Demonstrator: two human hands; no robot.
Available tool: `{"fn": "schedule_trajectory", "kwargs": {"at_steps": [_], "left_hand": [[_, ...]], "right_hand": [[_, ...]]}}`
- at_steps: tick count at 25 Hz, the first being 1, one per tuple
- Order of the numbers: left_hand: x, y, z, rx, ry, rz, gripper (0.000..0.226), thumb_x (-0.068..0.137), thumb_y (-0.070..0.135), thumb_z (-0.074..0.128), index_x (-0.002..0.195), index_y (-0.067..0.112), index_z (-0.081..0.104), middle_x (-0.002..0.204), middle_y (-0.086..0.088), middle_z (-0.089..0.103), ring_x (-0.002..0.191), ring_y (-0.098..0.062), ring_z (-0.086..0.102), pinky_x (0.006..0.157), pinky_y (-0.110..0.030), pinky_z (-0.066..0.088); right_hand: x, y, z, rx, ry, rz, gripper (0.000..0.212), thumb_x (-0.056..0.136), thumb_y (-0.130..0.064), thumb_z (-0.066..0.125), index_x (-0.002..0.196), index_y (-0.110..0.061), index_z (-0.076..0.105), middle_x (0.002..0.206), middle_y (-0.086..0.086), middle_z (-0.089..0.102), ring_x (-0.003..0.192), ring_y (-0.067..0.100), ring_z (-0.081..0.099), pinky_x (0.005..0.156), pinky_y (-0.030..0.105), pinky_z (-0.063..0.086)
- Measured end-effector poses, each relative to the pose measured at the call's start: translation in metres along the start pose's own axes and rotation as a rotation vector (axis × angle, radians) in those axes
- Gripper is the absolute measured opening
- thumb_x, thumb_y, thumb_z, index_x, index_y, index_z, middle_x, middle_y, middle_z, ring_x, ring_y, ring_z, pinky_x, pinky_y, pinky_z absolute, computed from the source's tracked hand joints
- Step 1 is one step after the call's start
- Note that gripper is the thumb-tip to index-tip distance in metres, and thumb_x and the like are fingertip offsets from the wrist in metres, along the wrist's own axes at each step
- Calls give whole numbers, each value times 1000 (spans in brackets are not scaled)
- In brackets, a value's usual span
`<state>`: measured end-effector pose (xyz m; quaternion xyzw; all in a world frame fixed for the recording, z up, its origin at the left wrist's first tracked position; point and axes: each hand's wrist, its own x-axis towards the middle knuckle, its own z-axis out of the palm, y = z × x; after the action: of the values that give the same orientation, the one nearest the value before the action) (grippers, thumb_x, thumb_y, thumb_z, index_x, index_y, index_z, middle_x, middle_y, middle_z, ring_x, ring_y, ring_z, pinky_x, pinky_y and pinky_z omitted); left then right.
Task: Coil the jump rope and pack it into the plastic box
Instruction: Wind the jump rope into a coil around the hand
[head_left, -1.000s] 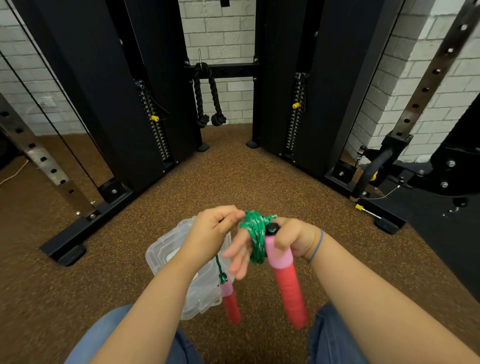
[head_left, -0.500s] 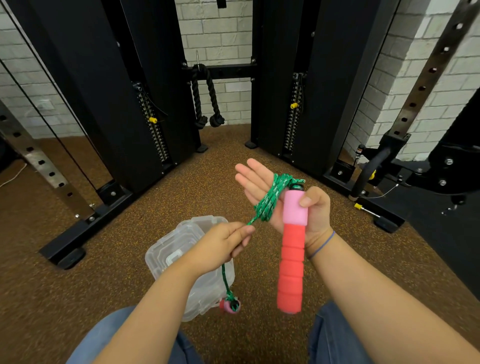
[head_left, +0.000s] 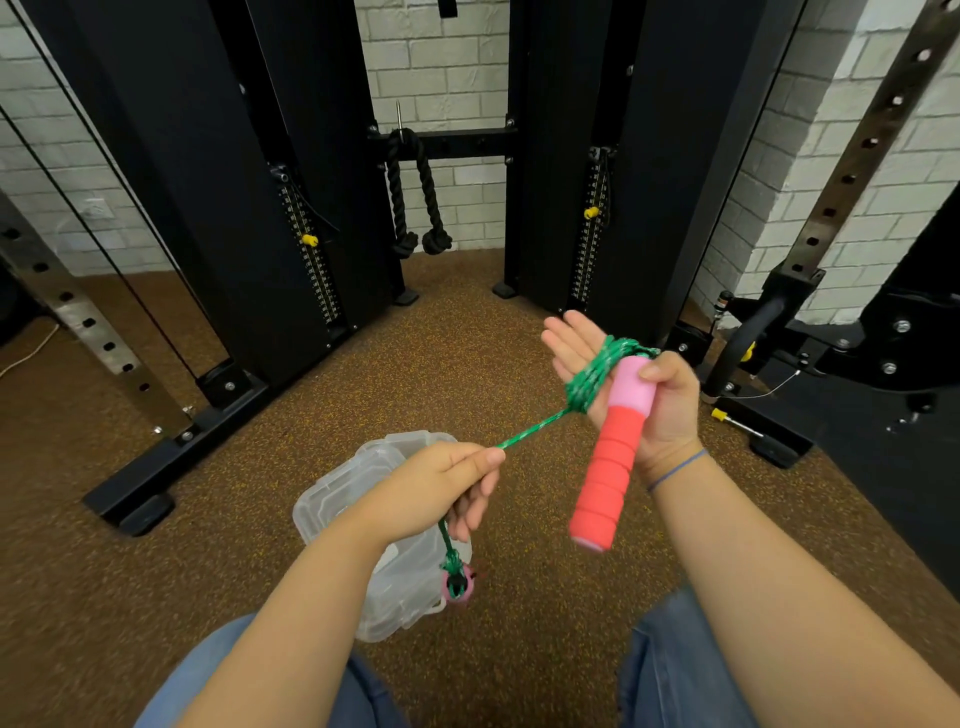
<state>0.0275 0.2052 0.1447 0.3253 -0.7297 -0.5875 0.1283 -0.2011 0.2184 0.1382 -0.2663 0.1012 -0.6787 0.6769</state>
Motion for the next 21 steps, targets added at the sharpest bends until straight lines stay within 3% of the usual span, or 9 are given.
{"fn": "schedule_trajectory", "kwargs": {"at_steps": [4,7,9,12,15,17,18,19,21], "left_hand": [[-6,2,-5,-6,-21,3,36,98,26,37,66,14,48,46,-1,54,35,-9,48,42,-19,43],[-7,2,-4,-17,-12,8,37,98,27,37,65,15,49,46,0,53,36,-10,47,43,-19,42],[-7,2,-5,-9,34,26,37,98,27,37,66,13,49,45,3,51,37,-9,45,45,-20,40],[-6,2,-3,100,77,58,37,97,30,38,67,13,52,44,7,48,39,-7,39,46,-16,36],[-6,-3,-2,161,97,77,39,96,33,40,65,14,53,42,9,44,42,-3,38,49,-13,35],[-5,-5,-3,156,148,94,39,93,36,43,63,14,53,41,9,40,43,-4,36,51,-15,34],[-5,-6,-3,149,182,109,39,90,40,45,61,15,53,43,9,37,44,-6,34,50,-16,32],[-4,-6,-3,153,217,130,39,87,43,47,59,17,53,46,6,35,46,-9,32,49,-18,29],[-4,-7,-3,184,270,175,39,84,49,51,56,22,51,54,-5,35,52,-15,32,51,-23,27]], "right_hand": [[-4,-23,-20,-40,90,-32,104,42,-12,69,139,4,37,147,24,38,135,32,41,111,45,29],[-5,-16,-19,-180,107,85,111,35,-10,73,140,1,40,146,19,43,133,28,45,109,37,36],[-6,-8,-14,-418,101,196,107,37,-6,70,140,-3,40,146,12,44,133,23,46,108,29,40],[-9,8,-7,-967,22,386,91,57,-3,49,146,-12,28,152,2,33,138,13,37,108,21,31],[-9,21,-3,-1225,-67,571,88,65,-5,48,149,-15,24,150,-7,32,137,6,36,108,21,30],[-10,27,2,-1318,-107,673,70,73,0,51,141,-13,41,136,-14,50,121,-3,51,99,16,40],[-12,29,7,-1348,-117,727,52,75,4,52,125,-10,55,119,-15,64,102,-10,60,87,12,46],[-14,32,10,-1369,-133,762,37,74,5,54,108,-7,63,101,-12,72,85,-10,64,76,12,49],[-14,39,14,-1404,-180,785,39,64,1,52,100,-2,65,92,4,73,78,3,69,75,22,52]]}}
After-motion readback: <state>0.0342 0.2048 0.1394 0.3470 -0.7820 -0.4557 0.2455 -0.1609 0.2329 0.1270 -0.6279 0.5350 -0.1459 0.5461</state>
